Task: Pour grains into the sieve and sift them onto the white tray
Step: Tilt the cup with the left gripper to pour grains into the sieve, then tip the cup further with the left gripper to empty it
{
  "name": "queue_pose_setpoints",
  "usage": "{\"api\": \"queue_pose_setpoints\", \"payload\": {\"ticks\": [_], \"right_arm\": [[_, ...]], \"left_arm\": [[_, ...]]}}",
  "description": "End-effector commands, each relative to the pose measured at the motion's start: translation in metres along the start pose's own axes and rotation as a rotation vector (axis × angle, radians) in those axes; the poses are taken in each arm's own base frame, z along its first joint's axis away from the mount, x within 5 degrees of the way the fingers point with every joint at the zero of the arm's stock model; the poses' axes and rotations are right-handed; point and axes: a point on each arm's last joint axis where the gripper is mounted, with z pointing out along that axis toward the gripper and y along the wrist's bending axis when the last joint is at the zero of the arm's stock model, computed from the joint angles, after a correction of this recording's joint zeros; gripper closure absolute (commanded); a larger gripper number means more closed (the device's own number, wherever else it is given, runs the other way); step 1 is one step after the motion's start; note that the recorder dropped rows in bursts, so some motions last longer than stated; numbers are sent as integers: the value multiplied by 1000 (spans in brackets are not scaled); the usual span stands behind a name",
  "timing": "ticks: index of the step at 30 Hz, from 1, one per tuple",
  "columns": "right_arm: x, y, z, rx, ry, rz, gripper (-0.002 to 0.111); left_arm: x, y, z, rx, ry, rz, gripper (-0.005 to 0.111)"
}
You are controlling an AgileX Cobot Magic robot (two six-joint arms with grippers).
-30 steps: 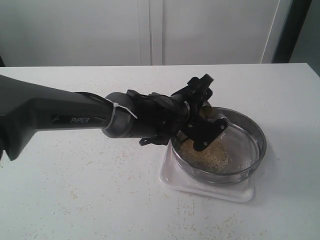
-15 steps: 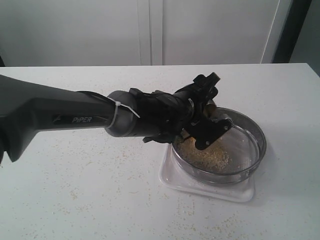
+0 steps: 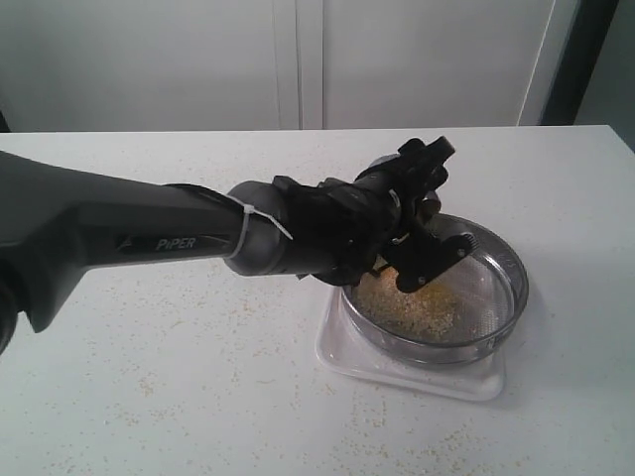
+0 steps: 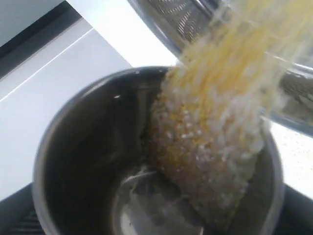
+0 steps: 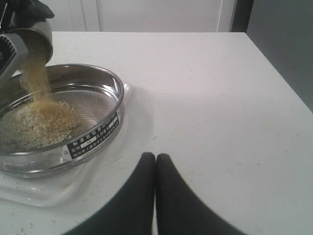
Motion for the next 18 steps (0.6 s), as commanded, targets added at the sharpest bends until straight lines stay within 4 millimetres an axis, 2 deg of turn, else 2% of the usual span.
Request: {"api": "queue_pose_setpoints", "payload": {"ticks": [1,8,18], "right_arm": [[0,0,0,8,-16,1,108],[0,0,0,8,-16,1,108],[0,0,0,8,-16,1,108]], "left_arm": [[3,-2,2,15,61,60,107],[5,-2,-1,33,127,64,107],[-9,5,-11,32,161,118,107]]}}
